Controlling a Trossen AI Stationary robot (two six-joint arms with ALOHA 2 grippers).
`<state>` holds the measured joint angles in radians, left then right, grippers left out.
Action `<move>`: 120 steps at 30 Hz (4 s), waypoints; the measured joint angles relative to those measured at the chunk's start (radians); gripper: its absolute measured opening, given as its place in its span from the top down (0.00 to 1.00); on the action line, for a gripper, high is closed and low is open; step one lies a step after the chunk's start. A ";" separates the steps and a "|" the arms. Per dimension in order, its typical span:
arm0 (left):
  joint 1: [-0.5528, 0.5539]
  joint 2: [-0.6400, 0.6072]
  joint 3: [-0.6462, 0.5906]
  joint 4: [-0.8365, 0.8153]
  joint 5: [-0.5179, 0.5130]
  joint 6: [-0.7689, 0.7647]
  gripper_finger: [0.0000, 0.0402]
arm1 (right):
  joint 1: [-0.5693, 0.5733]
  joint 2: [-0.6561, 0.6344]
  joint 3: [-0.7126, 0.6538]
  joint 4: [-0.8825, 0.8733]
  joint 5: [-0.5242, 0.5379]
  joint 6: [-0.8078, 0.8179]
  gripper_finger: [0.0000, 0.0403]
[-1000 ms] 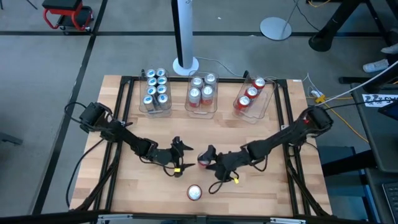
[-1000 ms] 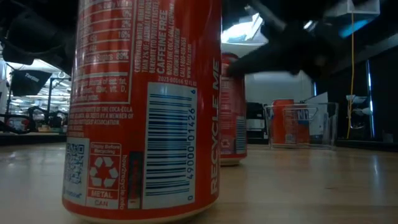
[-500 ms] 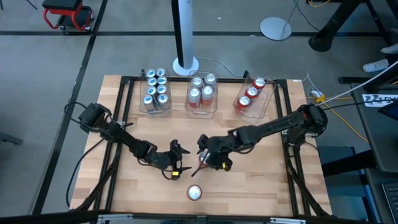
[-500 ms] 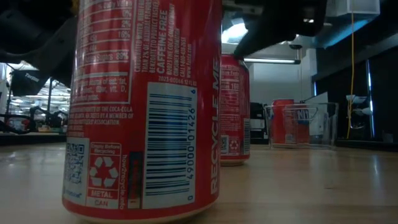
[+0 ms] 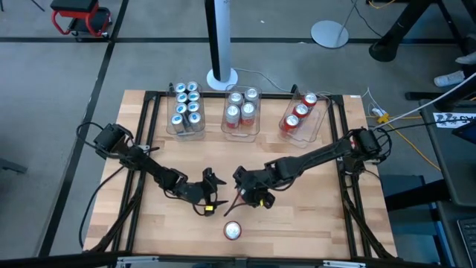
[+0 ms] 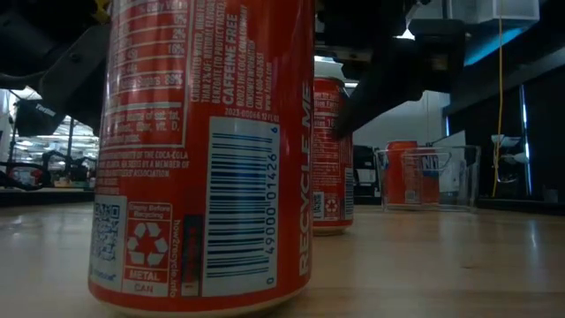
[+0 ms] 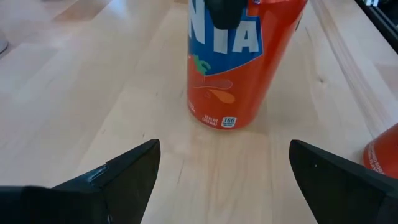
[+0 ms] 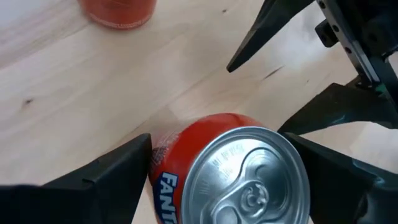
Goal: Sort soda cans
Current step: Put the red soda can into the right transparent bin
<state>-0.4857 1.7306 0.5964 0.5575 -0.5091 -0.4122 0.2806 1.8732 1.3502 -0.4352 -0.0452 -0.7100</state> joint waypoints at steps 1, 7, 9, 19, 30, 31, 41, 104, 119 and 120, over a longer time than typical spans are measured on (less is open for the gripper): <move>0.000 0.000 0.000 0.000 0.000 0.000 0.14 | 0.000 0.000 0.000 0.000 -0.002 -0.001 0.13; 0.000 0.000 0.000 0.002 0.000 0.000 0.14 | 0.000 0.000 0.001 -0.002 -0.008 -0.020 0.25; 0.000 0.000 0.000 0.003 0.000 0.000 0.14 | 0.000 -0.001 0.001 -0.003 -0.012 -0.025 0.27; 0.000 0.000 0.000 0.001 0.000 0.000 0.14 | 0.002 -0.105 -0.009 -0.138 0.061 -0.034 0.27; 0.000 0.000 0.000 -0.001 0.000 -0.007 0.14 | 0.002 -0.350 -0.005 -0.369 0.232 0.034 0.27; 0.000 0.000 0.000 -0.001 0.000 -0.007 0.14 | 0.002 -0.372 -0.005 -0.400 0.256 0.049 0.27; 0.000 0.000 0.000 0.004 0.000 -0.008 0.14 | -0.032 -0.625 -0.004 -0.750 0.539 0.199 0.27; -0.006 0.000 0.000 0.000 0.000 -0.008 0.14 | -1.073 -0.678 -0.632 -0.108 0.442 -0.211 0.17; -0.006 0.000 0.000 0.000 0.000 -0.008 0.14 | -1.073 -0.678 -0.606 -0.146 0.460 -0.243 0.16; -0.006 0.000 0.000 0.000 0.000 -0.008 0.14 | -1.073 -0.678 -0.605 -0.140 0.460 -0.248 0.16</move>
<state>-0.4915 1.7302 0.5961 0.5571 -0.5092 -0.4202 -0.7922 1.1950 0.7450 -0.5750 0.4144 -0.9576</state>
